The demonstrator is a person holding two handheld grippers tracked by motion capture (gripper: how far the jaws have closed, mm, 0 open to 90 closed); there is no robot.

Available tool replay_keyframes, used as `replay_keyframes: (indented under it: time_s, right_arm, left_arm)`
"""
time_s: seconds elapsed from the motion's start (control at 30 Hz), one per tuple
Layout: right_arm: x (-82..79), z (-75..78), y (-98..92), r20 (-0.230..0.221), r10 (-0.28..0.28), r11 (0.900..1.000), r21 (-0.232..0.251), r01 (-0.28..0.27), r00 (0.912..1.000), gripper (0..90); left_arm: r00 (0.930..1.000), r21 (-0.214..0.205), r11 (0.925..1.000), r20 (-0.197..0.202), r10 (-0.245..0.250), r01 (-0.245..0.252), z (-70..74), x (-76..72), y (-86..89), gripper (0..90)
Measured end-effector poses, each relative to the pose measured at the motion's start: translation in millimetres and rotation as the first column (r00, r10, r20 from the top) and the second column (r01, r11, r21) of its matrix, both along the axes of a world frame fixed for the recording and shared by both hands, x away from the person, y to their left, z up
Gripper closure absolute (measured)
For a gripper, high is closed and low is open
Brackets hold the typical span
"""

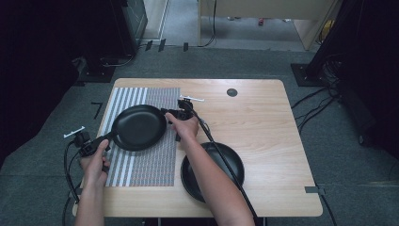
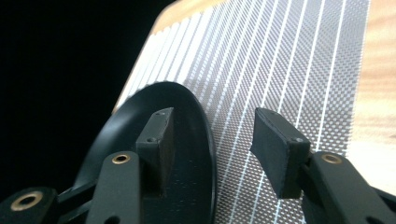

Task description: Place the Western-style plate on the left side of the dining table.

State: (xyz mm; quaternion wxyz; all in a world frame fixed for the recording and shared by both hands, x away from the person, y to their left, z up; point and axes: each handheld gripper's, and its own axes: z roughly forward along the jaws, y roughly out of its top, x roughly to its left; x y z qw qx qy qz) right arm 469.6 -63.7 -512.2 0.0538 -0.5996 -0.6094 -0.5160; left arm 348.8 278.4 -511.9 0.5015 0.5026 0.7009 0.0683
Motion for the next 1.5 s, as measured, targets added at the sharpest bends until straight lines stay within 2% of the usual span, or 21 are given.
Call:
replay_keyframes:
  time_s: [0.1, 0.13, 0.17, 0.2, 0.23, 0.27, 0.33, 0.37, 0.5, 0.6, 0.63, 0.67, 0.8, 1.0, 1.1, 1.27, 1.37, 1.47, 1.5]
  right_arm:
    - [-2.9, 6.6, -3.2, 0.025, 0.008, 0.9998, 0.019, -0.009, 0.9996, 47.0]
    - [-6.5, 14.6, -5.9, 0.043, 0.016, 0.9989, 0.043, -0.018, 0.9990, 42.8]
    - [-8.3, 19.3, -6.9, 0.049, 0.020, 0.9985, 0.050, -0.022, 0.9986, 40.4]
    - [-10.3, 24.1, -7.4, 0.056, 0.025, 0.9984, 0.050, -0.028, 0.9981, 39.0]
    - [-12.6, 28.8, -7.2, 0.071, 0.022, 0.9992, 0.031, -0.024, 0.9972, 38.9]
    - [-15.6, 33.4, -7.0, 0.094, 0.040, 0.9992, -0.011, -0.039, 0.9947, 37.6]
    - [-22.8, 42.4, -6.2, 0.147, 0.082, 0.9929, -0.098, -0.068, 0.9857, 35.9]
    - [-26.4, 46.7, -6.1, 0.166, 0.087, 0.9900, -0.124, -0.067, 0.9822, 35.8]
    - [-41.8, 59.5, -13.0, 0.222, 0.118, 0.9838, -0.159, -0.083, 0.9679, 34.6]
    - [-51.8, 65.5, -21.7, 0.236, 0.135, 0.9826, -0.157, -0.100, 0.9622, 32.0]
    - [-54.8, 67.4, -24.7, 0.242, 0.140, 0.9818, -0.159, -0.103, 0.9602, 32.0]
    - [-58.0, 69.5, -27.7, 0.243, 0.144, 0.9805, -0.166, -0.105, 0.9591, 31.2]
    - [-71.5, 77.7, -39.5, 0.261, 0.160, 0.9752, -0.191, -0.112, 0.9520, 29.3]
    - [-92.1, 86.4, -56.6, 0.278, 0.173, 0.9670, -0.230, -0.109, 0.9451, 24.9]
    - [-102.7, 89.8, -65.3, 0.280, 0.178, 0.9648, -0.238, -0.111, 0.9435, 23.2]
    - [-119.3, 95.6, -83.9, 0.312, 0.171, 0.9599, -0.267, -0.086, 0.9345, 22.2]
    - [-127.7, 96.7, -98.5, 0.319, 0.159, 0.9606, -0.268, -0.072, 0.9342, 22.3]
    - [-136.1, 96.6, -113.2, 0.327, 0.153, 0.9604, -0.272, -0.062, 0.9328, 22.3]
    - [-139.0, 96.3, -117.8, 0.330, 0.151, 0.9600, -0.274, -0.058, 0.9320, 22.2]
  left_arm:
    - [0.9999, 0.017, 0.9998, 0.013, -0.007, 0.007, 3.5, -2.8, -0.7, 42.5]
    - [0.9997, 0.033, 0.9994, 0.023, -0.011, 0.011, 6.4, -5.5, -1.1, 41.1]
    - [0.9997, 0.033, 0.9994, 0.023, -0.011, 0.011, 6.4, -5.5, -1.1, 40.4]
    - [0.9995, 0.050, 0.9986, 0.026, -0.017, 0.016, 8.2, -8.4, -1.2, 40.4]
    - [0.9995, 0.060, 0.9979, 0.018, -0.026, 0.025, 9.0, -9.6, -1.6, 40.1]
    - [0.9992, 0.070, 0.9969, 0.014, -0.037, 0.036, 9.8, -10.7, -2.3, 38.6]
    - [0.9984, 0.090, 0.9944, 0.010, -0.056, 0.055, 11.8, -13.7, -3.9, 37.2]
    - [0.9984, 0.090, 0.9944, 0.010, -0.056, 0.055, 11.8, -13.7, -3.9, 35.8]
    - [0.9970, 0.145, 0.9866, 0.006, -0.078, 0.076, 17.7, -21.5, -10.0, 30.2]
    - [0.9954, 0.183, 0.9784, -0.005, -0.096, 0.095, 19.6, -26.3, -15.4, 25.8]
    - [0.9954, 0.183, 0.9784, -0.005, -0.096, 0.095, 19.6, -26.3, -15.4, 24.7]
    - [0.9933, 0.202, 0.9726, -0.015, -0.114, 0.115, 19.5, -30.1, -18.5, 23.7]
    - [0.9909, 0.216, 0.9670, -0.031, -0.131, 0.135, 18.0, -39.4, -23.7, 19.9]
    - [0.9915, 0.257, 0.9578, -0.023, -0.128, 0.130, 20.9, -54.4, -31.6, 19.1]
    - [0.9944, 0.275, 0.9557, -0.012, -0.105, 0.105, 24.1, -61.5, -35.9, 19.1]
    - [0.9958, 0.329, 0.9402, -0.015, -0.091, 0.090, 27.0, -71.4, -44.7, 19.0]
    - [0.9964, 0.354, 0.9315, -0.021, -0.082, 0.084, 24.7, -78.0, -49.6, 18.8]
    - [0.9976, 0.388, 0.9193, -0.023, -0.065, 0.069, 22.5, -83.6, -52.9, 18.2]
    - [0.9976, 0.388, 0.9193, -0.023, -0.065, 0.069, 22.5, -83.6, -52.9, 18.2]
